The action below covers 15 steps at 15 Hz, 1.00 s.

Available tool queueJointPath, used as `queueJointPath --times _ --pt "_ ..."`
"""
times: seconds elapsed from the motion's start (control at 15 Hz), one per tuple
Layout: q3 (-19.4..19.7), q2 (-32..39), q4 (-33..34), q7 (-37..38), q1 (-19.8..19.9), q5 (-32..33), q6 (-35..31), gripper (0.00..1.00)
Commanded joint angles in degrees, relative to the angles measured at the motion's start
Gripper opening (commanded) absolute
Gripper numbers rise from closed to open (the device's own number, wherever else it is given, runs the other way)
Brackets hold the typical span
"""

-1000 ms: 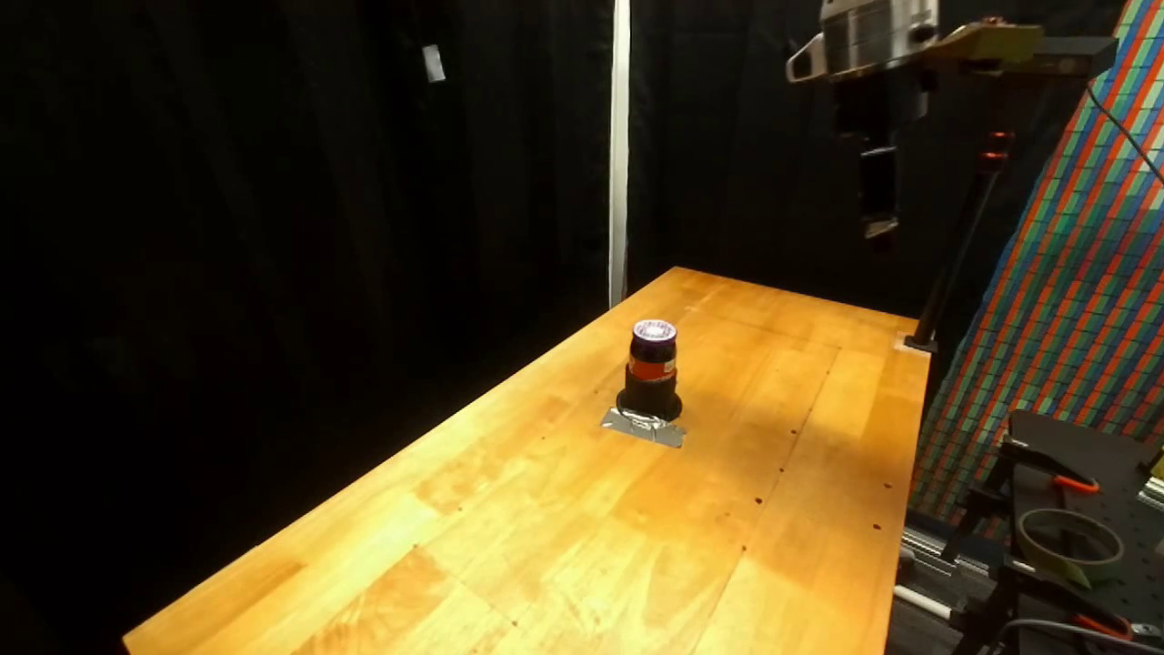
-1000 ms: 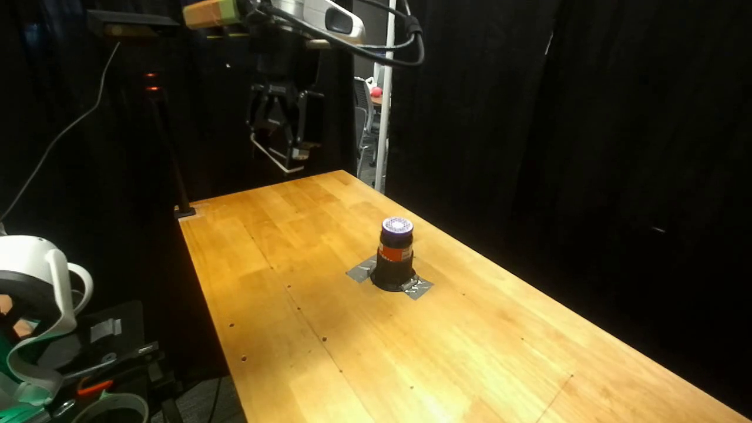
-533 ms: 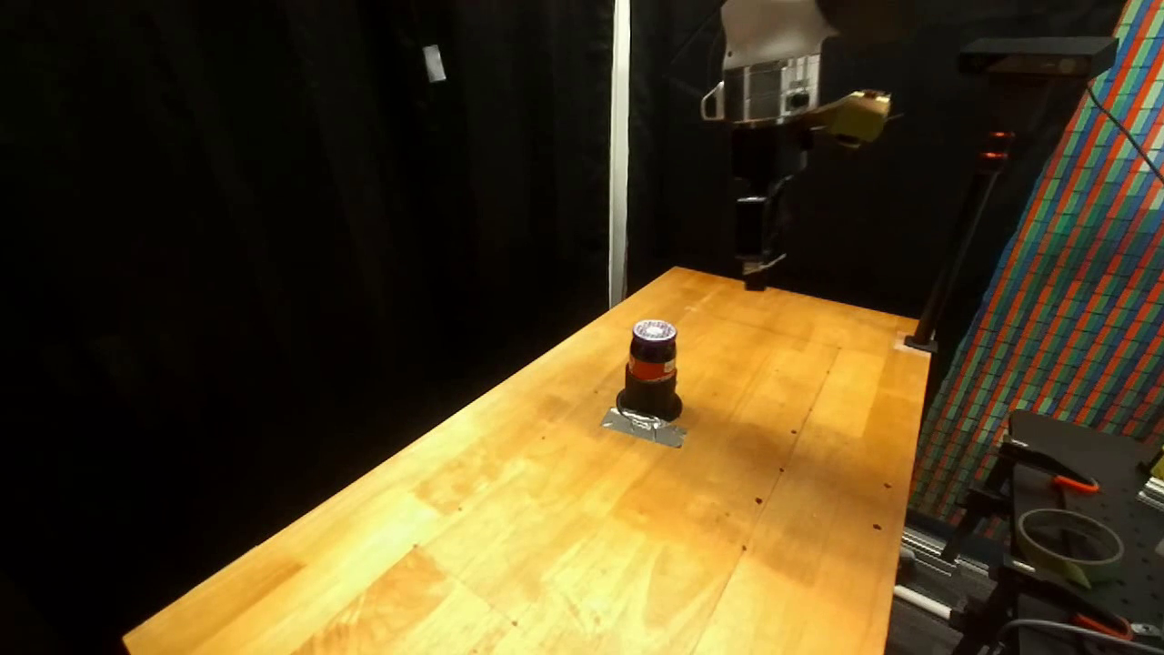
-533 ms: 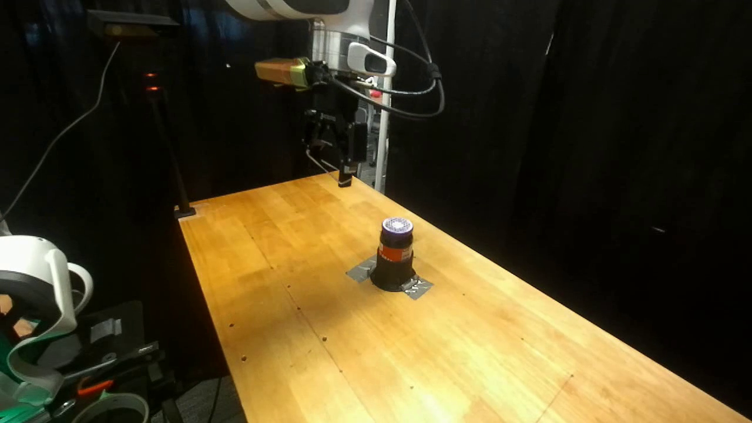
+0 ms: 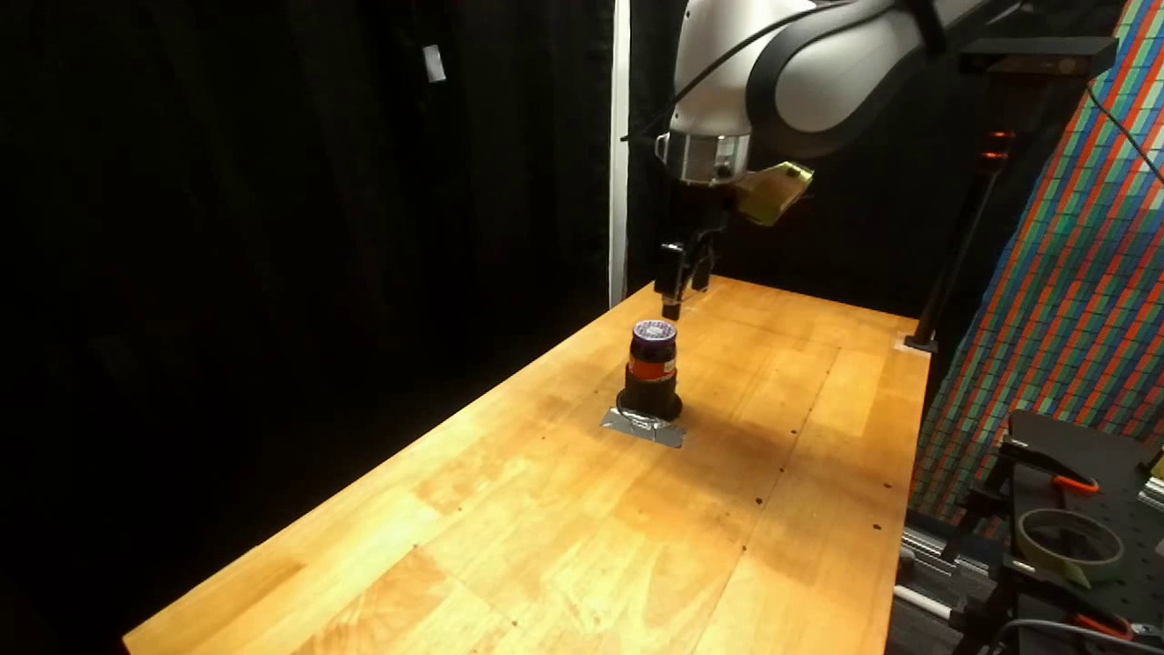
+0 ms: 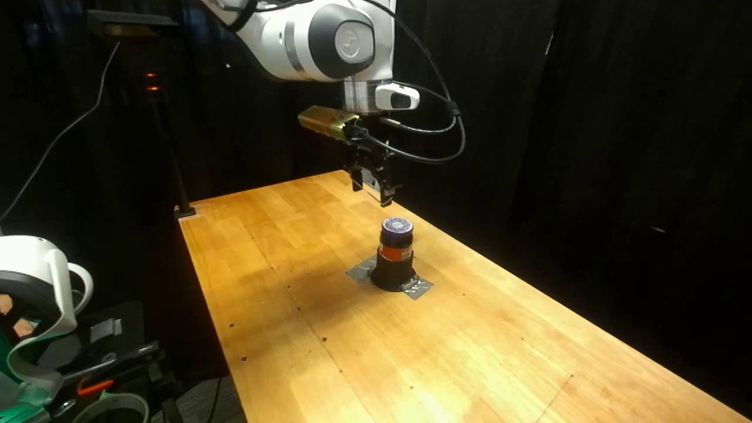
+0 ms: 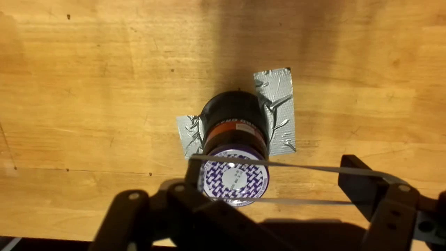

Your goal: Put the rubber band on the brown cup

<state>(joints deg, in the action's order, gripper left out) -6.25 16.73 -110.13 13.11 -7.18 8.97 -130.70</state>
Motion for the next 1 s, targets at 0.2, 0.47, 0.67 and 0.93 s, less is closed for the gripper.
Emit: queueJointPath --times 0.2,0.47,0.67,0.93 --pt "4.58 8.67 7.28 4.57 -3.45 6.21 -6.41 1.0" --pt "6.07 11.98 10.23 4.24 -4.4 6.4 -7.48 1.0" --pt "6.71 13.91 11.97 3.79 -4.78 6.4 -7.91 1.0" --pt "7.56 16.14 13.9 3.65 -5.19 6.59 -7.97 1.0"
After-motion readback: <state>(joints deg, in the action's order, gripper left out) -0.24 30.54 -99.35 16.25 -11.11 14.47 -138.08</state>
